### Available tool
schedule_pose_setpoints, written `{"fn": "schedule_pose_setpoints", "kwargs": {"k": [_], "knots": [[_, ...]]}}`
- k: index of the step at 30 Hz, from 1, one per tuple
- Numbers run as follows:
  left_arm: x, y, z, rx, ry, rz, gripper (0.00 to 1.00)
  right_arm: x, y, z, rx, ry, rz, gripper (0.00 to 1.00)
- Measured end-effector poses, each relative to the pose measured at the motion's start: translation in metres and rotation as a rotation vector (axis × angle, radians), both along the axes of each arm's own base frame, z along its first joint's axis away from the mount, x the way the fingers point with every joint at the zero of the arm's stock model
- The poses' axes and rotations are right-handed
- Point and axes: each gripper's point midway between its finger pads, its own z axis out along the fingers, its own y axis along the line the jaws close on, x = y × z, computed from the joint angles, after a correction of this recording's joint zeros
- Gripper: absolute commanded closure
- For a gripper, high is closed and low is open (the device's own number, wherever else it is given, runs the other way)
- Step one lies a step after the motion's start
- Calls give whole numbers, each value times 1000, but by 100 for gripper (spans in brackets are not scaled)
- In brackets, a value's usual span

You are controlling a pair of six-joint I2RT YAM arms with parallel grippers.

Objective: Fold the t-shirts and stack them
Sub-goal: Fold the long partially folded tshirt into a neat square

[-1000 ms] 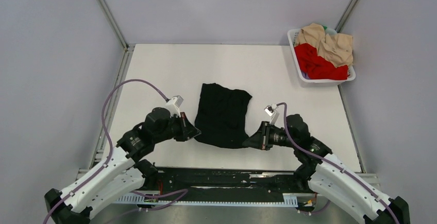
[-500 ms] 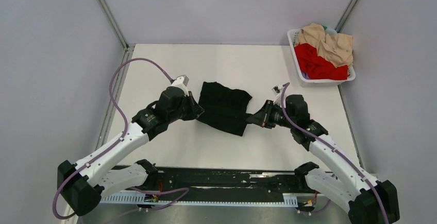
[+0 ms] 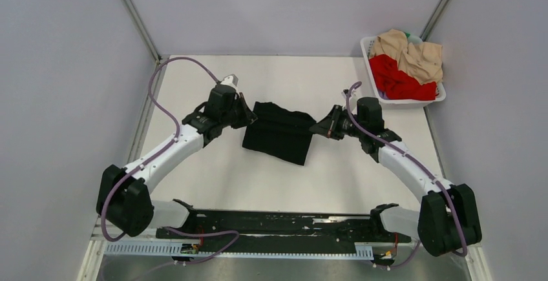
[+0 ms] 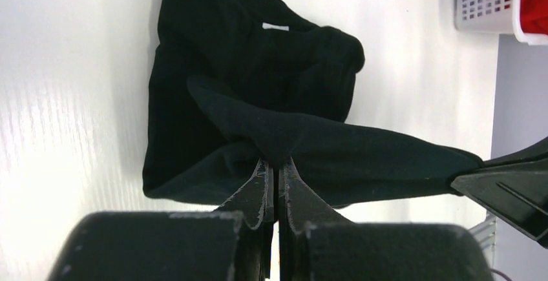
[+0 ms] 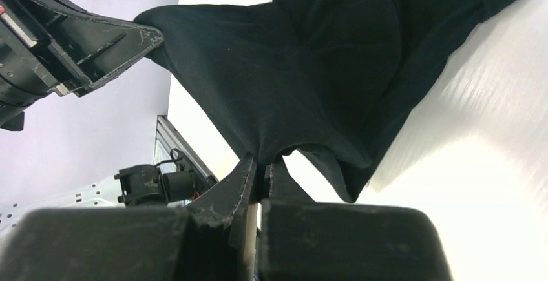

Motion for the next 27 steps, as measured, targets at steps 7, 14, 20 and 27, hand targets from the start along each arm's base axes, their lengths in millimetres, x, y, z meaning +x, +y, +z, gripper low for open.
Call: {"fn": "schedule_pose_setpoints", "kwargs": {"k": [7,14,20,27], "knots": [[33,-2,-25,5,69,15,100,32,-4,-12,10,33,-13,100],[61,-3,-56,33,142,22,99,59,-4,-38,17,87,-10,100],[76,-1,-78,40,195,26,62,79,-5,-63,28,153,-11,83],[122,18,-90,60,190,81,1,127,-19,-70,79,189,-61,29]]}}
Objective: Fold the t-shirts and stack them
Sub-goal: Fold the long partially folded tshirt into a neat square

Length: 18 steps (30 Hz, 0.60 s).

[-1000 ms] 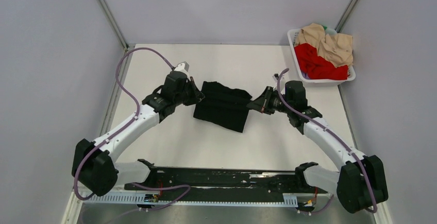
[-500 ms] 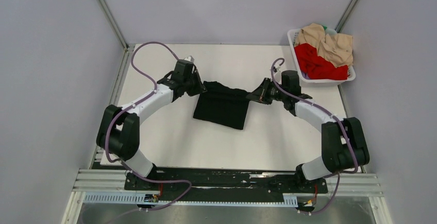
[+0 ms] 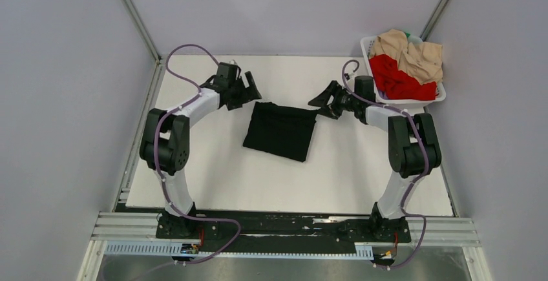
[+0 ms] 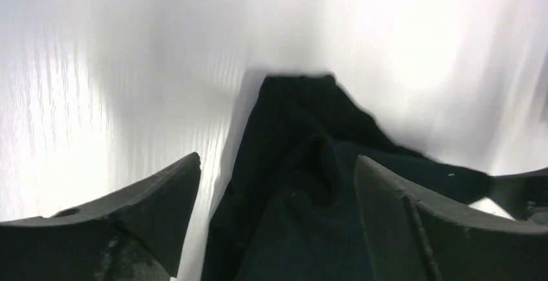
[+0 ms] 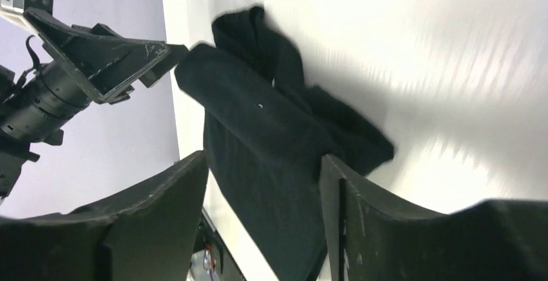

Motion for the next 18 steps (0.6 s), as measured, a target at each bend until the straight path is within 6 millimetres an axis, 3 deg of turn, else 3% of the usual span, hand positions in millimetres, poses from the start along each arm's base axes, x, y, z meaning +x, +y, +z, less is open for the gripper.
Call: {"fn": "schedule_pose_setpoints", "kwargs": {"k": [3,8,13,18], "knots": [[21,1,14,-7,-42,1,0,21,-4,6,18,-18,-17,3],[24,-5,39,-34,-109,-48,0,20,-8,10,10,-32,-29,0],[-16,-17,53,-91,-141,-185,0,-9,-7,17,-12,-50,-13,0],[-55,-36,48,-10,-181,-352,0,-34,-1,28,-65,-130,22,0]]}}
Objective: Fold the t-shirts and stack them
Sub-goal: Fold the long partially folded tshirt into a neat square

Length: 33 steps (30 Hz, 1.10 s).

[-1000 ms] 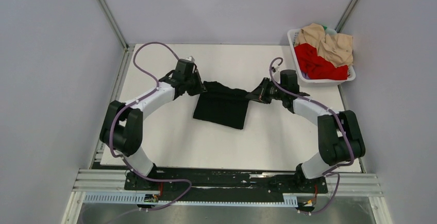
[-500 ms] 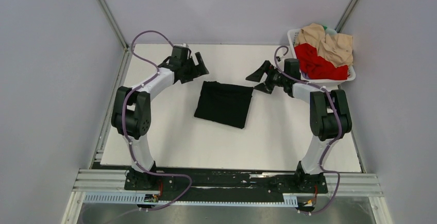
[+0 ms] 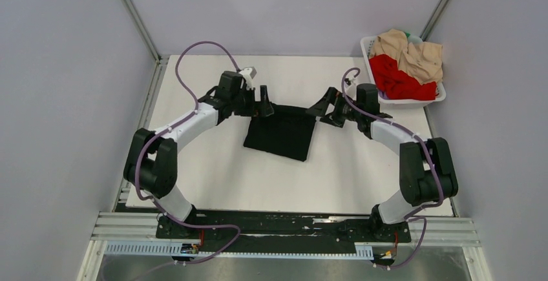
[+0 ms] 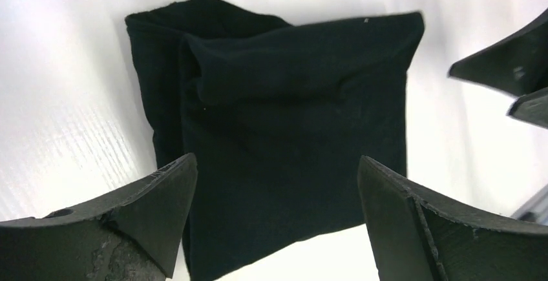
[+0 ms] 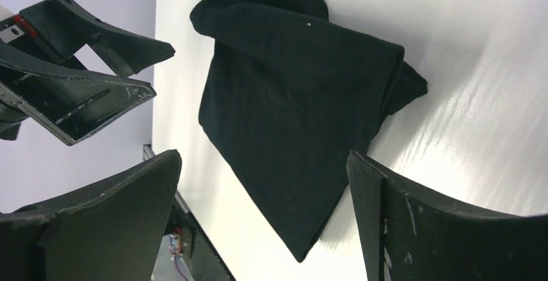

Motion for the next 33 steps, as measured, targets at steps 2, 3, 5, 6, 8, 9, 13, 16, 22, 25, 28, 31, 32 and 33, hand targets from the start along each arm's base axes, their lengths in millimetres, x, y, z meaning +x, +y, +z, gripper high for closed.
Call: {"fn": "schedule_pose_setpoints", "kwargs": {"k": [2,3,5,6,8,9,13,16,22,25,28,31,32,33], "knots": [[-6,-4,-6,51,-16,-43,3,-6,0,1,-28,-31,6,0],[-7,-3,-11,82,-22,-57,5,-7,-2,0,-43,-46,5,0],[-3,2,-20,132,-23,-67,12,-6,-5,-1,-74,-73,6,2],[2,3,-24,152,-21,-66,16,-5,-7,-2,-88,-85,6,4],[16,3,-34,187,-14,-71,21,-3,-9,-6,-115,-100,8,7],[22,2,-39,199,-9,-70,23,-2,-10,-8,-129,-106,8,9],[46,1,-57,242,2,-64,35,14,-11,-23,-167,-104,19,20],[52,-1,-62,253,5,-68,41,27,-10,-38,-185,-83,27,26],[66,-6,-56,247,-21,-66,59,46,-5,-55,-198,-57,44,55],[74,-10,-55,245,-33,-66,80,52,0,-57,-198,-63,54,74],[79,-12,-60,250,-32,-70,100,55,6,-55,-198,-75,69,95],[79,-8,-63,262,-22,-59,100,55,12,-53,-195,-85,86,100],[79,-6,-63,268,-22,-50,100,55,15,-51,-192,-88,92,100],[79,-4,-63,271,-23,-41,100,54,17,-51,-191,-91,97,100]]}}
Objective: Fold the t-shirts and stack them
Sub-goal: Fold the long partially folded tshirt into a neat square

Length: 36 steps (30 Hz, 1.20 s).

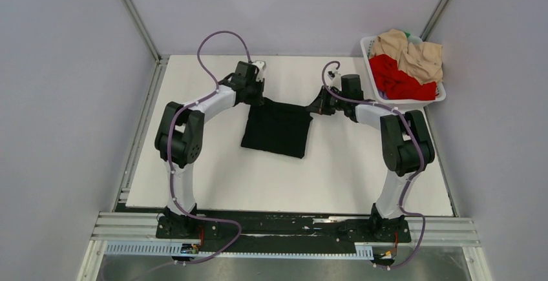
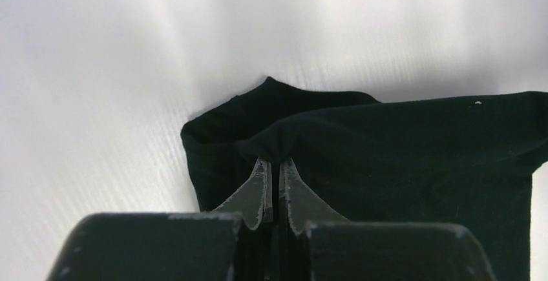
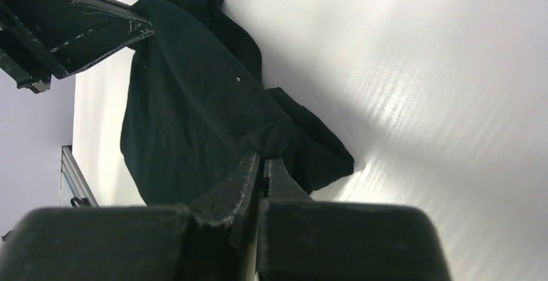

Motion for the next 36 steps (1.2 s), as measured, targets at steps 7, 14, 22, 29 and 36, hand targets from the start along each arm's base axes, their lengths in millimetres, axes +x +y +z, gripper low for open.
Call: {"fn": "schedule_pose_setpoints", "kwargs": {"k": [7,14,22,29,36], "knots": [[-18,30,17,22,-20,90,100,-4,15,7,29,-4,30,100],[-3,53,24,-12,-15,185,100,10,29,19,87,-8,42,100],[24,78,-34,-49,134,289,100,44,42,-24,102,72,23,100],[41,81,-41,-75,170,316,88,75,47,-53,104,138,-29,95],[39,81,-37,-80,177,324,28,77,44,-50,90,158,-67,57]]}}
